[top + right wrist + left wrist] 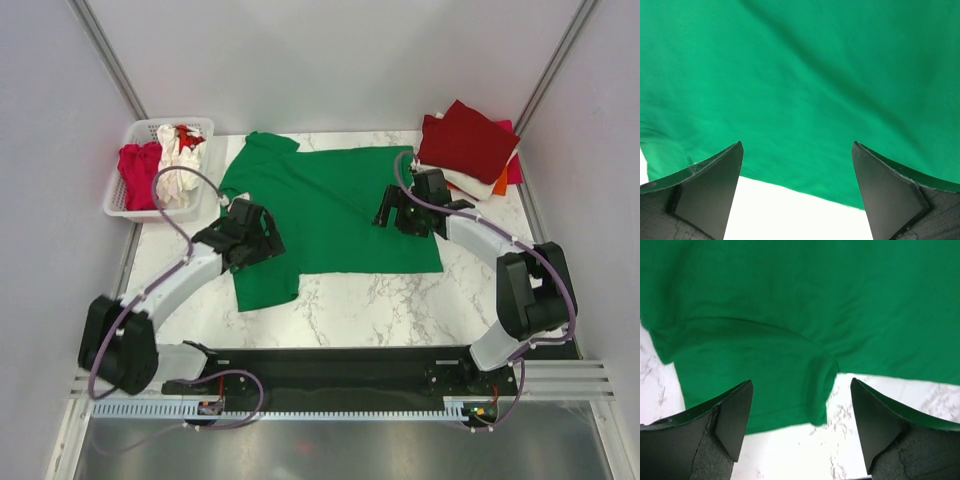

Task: Fold and stack the t-shirts
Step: Flatten the tshirt out

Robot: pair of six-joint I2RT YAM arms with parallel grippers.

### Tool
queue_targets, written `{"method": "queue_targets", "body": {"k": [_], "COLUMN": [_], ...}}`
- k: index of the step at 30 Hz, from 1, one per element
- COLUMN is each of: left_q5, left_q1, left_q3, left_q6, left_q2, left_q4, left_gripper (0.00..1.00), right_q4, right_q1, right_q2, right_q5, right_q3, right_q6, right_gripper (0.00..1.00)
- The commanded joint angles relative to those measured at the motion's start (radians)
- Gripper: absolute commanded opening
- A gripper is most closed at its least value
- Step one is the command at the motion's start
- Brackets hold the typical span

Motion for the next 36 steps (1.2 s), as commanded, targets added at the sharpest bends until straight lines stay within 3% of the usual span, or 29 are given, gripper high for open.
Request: {"method": "queue_targets", "body": {"k": [1, 4, 8, 21, 25, 33, 34, 35, 36], "left_q5": [-0.075, -0.066, -0.049, -0.051, -0.051, -0.051, -0.051, -0.064, -0.066], "left_q1": [0.003, 0.003, -0.003, -0.071, -0.08, -0.104, -0.106, -0.13, -0.147], "left_q3": [0.079, 0.073, -0.061, -0.434, -0.421, -0.226, -0.217, -0.217, -0.217], "left_q6": [-0.035, -0.059, -0.118, -0.125, -0.125, -0.125, -0.32, -0.345, -0.355], "left_q2": [0.134, 0.243, 0.226, -0.189, -0.301, -0.427, -0.442, -0.45, -0.449], "left_q4": [0.051, 0.053, 0.074, 0.08, 0.08, 0.08, 0.083, -0.392, -0.401], "left_gripper": [0.86, 0.85, 0.84, 0.84, 0.84, 0.84, 0.84, 0.8, 0.79], "right_q4": [-0.02, -0.015, 0.011, 0.02, 0.015, -0.038, -0.043, -0.046, -0.051], "right_q1": [-0.002, -0.002, 0.0, 0.0, 0.001, 0.024, 0.032, 0.036, 0.041], "right_q2": [0.068, 0.11, 0.115, 0.081, 0.044, -0.092, -0.111, -0.129, -0.163], "right_q5": [-0.019, -0.032, -0.043, -0.008, -0.017, -0.053, -0.048, -0.046, -0.045], "right_q3": [0.067, 0.078, 0.042, -0.043, -0.073, -0.044, -0.039, -0.034, -0.034], "right_q6": [-0.035, -0.037, -0.034, -0.027, -0.011, -0.021, -0.017, -0.015, -0.012], "right_gripper": [0.98, 0.98, 0.98, 0.98, 0.98, 0.98, 0.98, 0.98, 0.98]}}
